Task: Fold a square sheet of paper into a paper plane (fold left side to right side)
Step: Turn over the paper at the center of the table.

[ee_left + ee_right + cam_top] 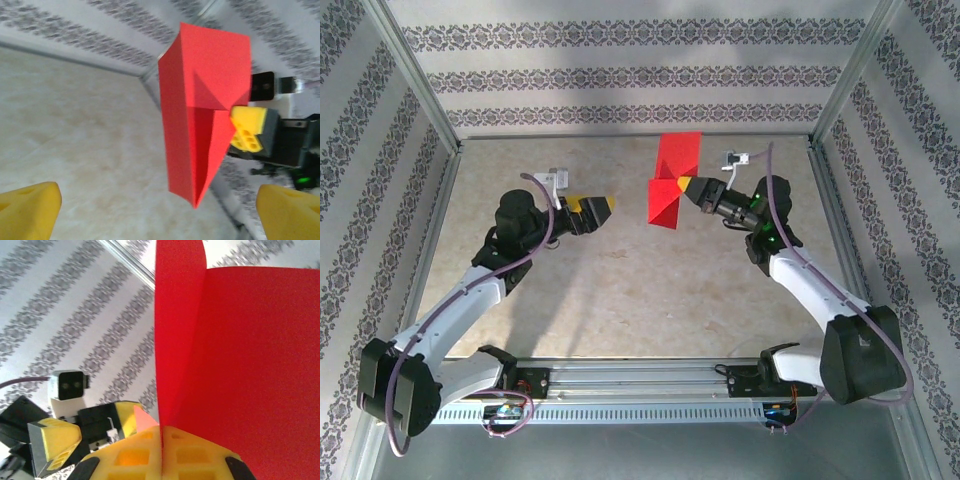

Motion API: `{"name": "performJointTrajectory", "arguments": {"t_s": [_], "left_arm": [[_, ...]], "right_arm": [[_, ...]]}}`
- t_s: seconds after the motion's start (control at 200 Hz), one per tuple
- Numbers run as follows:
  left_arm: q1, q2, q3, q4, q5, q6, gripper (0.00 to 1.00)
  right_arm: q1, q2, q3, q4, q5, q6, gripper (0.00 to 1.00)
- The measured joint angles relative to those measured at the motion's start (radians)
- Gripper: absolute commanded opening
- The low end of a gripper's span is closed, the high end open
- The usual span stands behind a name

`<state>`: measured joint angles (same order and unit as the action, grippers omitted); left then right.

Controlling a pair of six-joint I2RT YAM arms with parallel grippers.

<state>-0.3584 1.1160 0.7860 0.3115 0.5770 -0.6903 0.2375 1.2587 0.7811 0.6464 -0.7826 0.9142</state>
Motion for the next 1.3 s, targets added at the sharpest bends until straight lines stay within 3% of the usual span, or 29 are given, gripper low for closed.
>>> {"name": "performJointTrajectory", "arguments": {"t_s": [0.265,0.66,0.989,1.089,1.299], "left_arm": [[-0.007,0.097,0.013,0.305,0.155,-0.209,0.99],[-0.087,0.207,0.079,0.459,0.239,-0.315,0.98],[-0.094,0.222,0.111,0.491,0.261,-0.332,0.48],[-0.094,0.222,0.114,0.491,0.261,-0.331,0.34],[-0.094,0.222,0.116,0.483,0.257,-0.317,0.17]], "right_arm": [[0.013,-0.001,0.011,0.262,-0.012,0.178,0.0],[0.108,0.057,0.044,0.353,-0.011,0.24,0.0],[0.126,0.088,0.053,0.36,-0.011,0.255,0.0],[0.126,0.088,0.053,0.361,-0.011,0.259,0.04],[0.126,0.088,0.053,0.362,-0.011,0.262,0.18]]}}
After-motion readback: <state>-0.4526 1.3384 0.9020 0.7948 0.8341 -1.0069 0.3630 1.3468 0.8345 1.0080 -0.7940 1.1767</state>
